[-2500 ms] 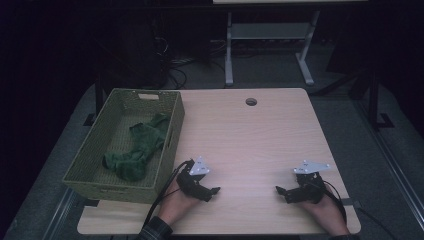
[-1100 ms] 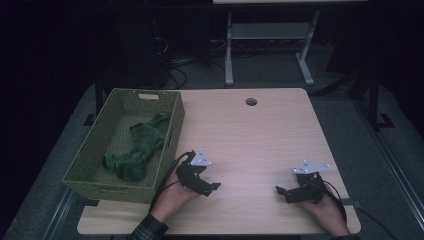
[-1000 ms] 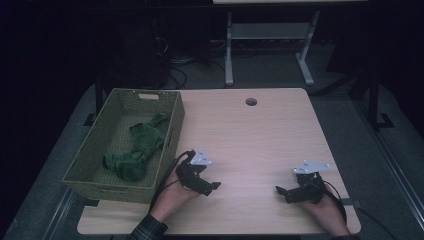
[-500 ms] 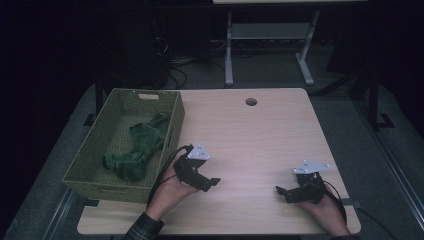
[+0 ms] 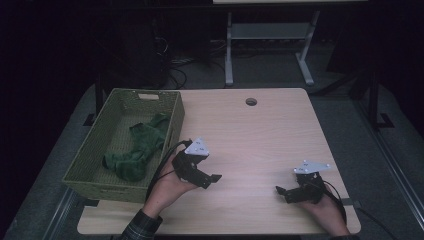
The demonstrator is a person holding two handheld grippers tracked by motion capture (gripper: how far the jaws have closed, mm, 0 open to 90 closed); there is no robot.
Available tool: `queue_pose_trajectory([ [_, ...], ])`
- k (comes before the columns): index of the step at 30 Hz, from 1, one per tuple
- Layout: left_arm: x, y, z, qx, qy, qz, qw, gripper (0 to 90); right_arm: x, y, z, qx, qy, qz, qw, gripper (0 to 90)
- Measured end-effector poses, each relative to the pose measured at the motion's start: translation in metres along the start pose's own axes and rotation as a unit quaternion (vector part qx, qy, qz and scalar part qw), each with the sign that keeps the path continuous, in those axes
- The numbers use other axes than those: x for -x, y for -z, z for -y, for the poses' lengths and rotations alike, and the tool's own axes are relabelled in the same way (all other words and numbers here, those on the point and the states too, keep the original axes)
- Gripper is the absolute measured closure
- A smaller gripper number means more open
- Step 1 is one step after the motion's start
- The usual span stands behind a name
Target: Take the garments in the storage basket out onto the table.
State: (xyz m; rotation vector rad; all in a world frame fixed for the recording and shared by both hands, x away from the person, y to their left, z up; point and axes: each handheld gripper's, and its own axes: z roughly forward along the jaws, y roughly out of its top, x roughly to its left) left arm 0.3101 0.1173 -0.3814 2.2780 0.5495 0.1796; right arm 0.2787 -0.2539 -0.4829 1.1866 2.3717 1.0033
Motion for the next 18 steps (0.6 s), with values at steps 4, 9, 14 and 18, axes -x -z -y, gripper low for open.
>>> queue_pose_trajectory([
  [4,-0.002,0.004,-0.004,0.004,0.0,-0.001,1.0,15.1,0.0,0.0,0.0,0.0,0.0,0.0,1.0,2.1],
  [9,-0.005,0.009,-0.01,0.008,-0.004,-0.002,1.0,15.0,0.0,0.0,0.0,0.0,0.0,0.0,1.0,2.1],
  [14,-0.011,0.018,-0.016,0.012,-0.006,-0.01,0.9999,15.0,0.0,0.0,0.0,0.0,0.0,0.0,1.0,2.1],
  [18,-0.015,0.022,-0.018,0.018,-0.003,-0.015,0.9997,15.0,0.0,0.0,0.0,0.0,0.0,0.0,1.0,2.1],
])
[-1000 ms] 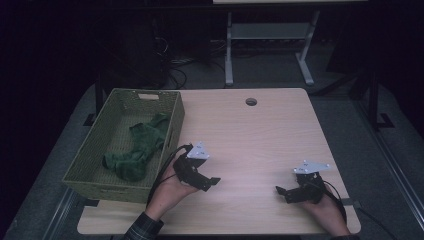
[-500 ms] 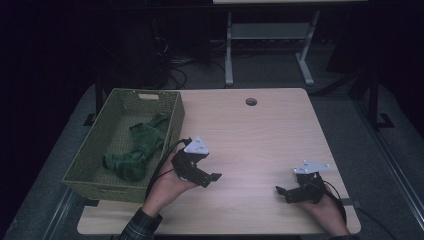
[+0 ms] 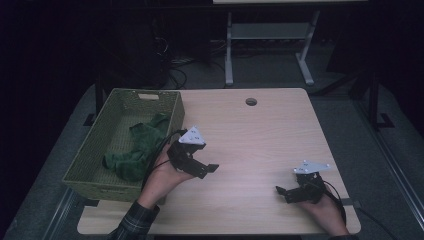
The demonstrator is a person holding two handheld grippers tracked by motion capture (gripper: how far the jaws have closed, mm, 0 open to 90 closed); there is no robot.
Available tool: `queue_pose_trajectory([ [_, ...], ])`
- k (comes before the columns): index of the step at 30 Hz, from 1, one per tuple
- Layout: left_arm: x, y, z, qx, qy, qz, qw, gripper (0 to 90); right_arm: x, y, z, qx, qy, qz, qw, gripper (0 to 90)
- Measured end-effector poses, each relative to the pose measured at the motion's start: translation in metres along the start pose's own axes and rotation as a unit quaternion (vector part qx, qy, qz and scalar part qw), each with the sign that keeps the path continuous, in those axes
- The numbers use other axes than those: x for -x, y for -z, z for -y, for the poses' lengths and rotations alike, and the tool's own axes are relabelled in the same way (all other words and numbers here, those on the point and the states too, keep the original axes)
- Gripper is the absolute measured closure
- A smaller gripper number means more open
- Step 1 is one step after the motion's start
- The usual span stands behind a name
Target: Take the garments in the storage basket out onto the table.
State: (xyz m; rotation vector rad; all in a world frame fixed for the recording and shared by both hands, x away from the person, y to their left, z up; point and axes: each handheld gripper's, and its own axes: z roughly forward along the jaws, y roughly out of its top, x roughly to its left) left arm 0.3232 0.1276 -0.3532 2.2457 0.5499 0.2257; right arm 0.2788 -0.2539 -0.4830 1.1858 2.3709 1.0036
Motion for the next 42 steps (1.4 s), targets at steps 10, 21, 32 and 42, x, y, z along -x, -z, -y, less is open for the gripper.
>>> queue_pose_trajectory([
  [10,-0.017,0.015,-0.004,0.005,0.0,-0.012,0.9999,14.9,0.0,0.0,0.0,0.0,0.0,0.0,1.0,2.1],
  [21,-0.034,0.033,0.005,0.014,0.015,-0.026,0.9995,15.0,0.0,0.0,0.0,0.001,0.002,0.0,1.0,2.1],
  [32,-0.045,0.046,0.013,0.015,0.026,-0.049,0.9983,15.3,0.0,0.0,0.0,0.001,0.003,0.0,1.0,2.1],
  [42,-0.059,0.057,0.025,0.004,0.039,-0.063,0.9972,18.4,0.0,0.0,0.0,0.001,0.002,0.0,1.0,2.1],
])
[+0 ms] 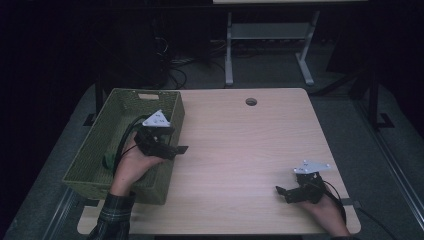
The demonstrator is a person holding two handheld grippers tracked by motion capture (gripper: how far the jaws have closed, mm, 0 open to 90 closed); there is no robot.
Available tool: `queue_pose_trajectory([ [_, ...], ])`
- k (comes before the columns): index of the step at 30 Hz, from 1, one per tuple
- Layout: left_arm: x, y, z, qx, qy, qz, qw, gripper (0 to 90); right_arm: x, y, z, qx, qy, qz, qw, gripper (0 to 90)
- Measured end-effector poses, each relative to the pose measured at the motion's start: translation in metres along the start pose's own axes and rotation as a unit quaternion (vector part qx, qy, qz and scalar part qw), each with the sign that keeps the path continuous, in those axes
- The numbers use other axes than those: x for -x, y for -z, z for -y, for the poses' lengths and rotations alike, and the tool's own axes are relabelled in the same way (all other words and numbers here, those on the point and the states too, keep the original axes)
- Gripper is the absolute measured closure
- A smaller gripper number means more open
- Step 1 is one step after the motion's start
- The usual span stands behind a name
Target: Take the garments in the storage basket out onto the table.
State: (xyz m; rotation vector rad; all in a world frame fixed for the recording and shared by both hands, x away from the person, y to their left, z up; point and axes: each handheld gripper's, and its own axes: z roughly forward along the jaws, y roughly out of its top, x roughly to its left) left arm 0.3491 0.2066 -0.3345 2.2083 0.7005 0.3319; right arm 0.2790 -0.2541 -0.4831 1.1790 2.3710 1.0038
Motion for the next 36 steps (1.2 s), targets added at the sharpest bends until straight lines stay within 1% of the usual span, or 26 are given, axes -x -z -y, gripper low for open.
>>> queue_pose_trajectory([
  [3,-0.004,0.004,0.003,0.002,0.005,-0.004,1.0,19.0,0.0,0.0,0.0,0.0,0.0,0.0,1.0,2.1],
  [10,-0.017,0.017,0.011,0.009,0.02,-0.025,0.9995,20.7,0.0,0.0,0.0,0.0,0.0,0.0,1.0,2.1],
  [11,-0.019,0.018,0.012,0.01,0.023,-0.029,0.9993,21.3,0.0,0.0,0.0,0.0,0.0,0.0,1.0,2.1],
  [12,-0.021,0.02,0.014,0.007,0.023,-0.034,0.9991,21.8,0.0,0.0,0.0,0.0,0.0,0.0,1.0,2.1],
  [13,-0.023,0.021,0.015,0.008,0.027,-0.038,0.9989,22.1,0.0,0.0,0.0,0.0,0.0,0.0,1.0,2.1],
  [16,-0.03,0.026,0.02,0.003,0.029,-0.053,0.9982,23.3,0.0,0.0,0.0,0.0,0.0,0.0,1.0,2.1],
  [21,-0.042,0.034,0.029,0.001,0.041,-0.073,0.9965,26.4,0.0,0.0,0.0,0.0,0.0,0.0,1.0,2.1],
  [25,-0.052,0.038,0.036,0.0,0.05,-0.084,0.9952,28.7,0.0,0.0,0.0,0.0,-0.001,0.0,1.0,2.1],
  [27,-0.056,0.038,0.041,0.0,0.058,-0.092,0.994,29.3,0.0,0.0,0.0,0.0,0.0,0.0,1.0,2.1],
  [36,-0.071,0.033,0.056,-0.025,0.07,-0.118,0.9903,32.4,0.0,0.0,0.0,0.0,0.0,0.0,1.0,2.1],
])
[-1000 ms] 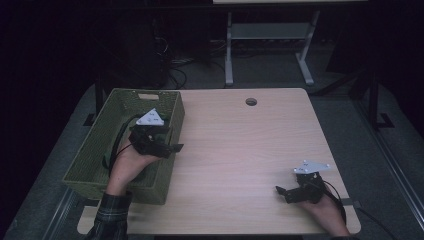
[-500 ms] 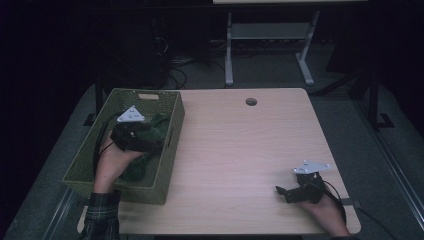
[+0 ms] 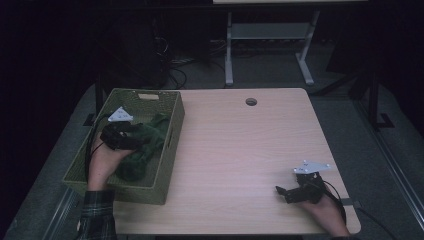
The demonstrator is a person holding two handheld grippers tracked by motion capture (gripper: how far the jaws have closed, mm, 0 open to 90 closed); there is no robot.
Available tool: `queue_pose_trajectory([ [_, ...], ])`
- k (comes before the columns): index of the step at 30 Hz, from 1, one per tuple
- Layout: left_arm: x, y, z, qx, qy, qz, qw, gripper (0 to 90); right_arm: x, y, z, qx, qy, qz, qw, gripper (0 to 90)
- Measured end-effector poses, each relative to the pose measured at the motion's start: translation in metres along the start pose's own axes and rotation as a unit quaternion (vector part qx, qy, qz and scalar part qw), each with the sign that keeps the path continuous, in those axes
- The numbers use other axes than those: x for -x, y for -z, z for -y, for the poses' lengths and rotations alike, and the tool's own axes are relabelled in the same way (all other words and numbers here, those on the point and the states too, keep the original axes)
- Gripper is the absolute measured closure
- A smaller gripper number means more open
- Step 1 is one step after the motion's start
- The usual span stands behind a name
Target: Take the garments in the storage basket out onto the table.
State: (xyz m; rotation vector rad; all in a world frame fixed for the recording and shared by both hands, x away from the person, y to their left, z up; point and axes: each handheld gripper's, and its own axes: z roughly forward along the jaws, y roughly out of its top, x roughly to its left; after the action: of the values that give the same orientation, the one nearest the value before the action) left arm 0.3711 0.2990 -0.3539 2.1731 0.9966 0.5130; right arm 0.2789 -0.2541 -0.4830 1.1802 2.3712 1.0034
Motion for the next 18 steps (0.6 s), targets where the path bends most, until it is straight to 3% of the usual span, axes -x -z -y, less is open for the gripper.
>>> queue_pose_trajectory([
  [18,-0.024,-0.018,0.024,-0.042,0.033,-0.01,0.9985,38.0,0.0,0.0,0.0,0.0,0.0,0.0,1.0,2.1],
])
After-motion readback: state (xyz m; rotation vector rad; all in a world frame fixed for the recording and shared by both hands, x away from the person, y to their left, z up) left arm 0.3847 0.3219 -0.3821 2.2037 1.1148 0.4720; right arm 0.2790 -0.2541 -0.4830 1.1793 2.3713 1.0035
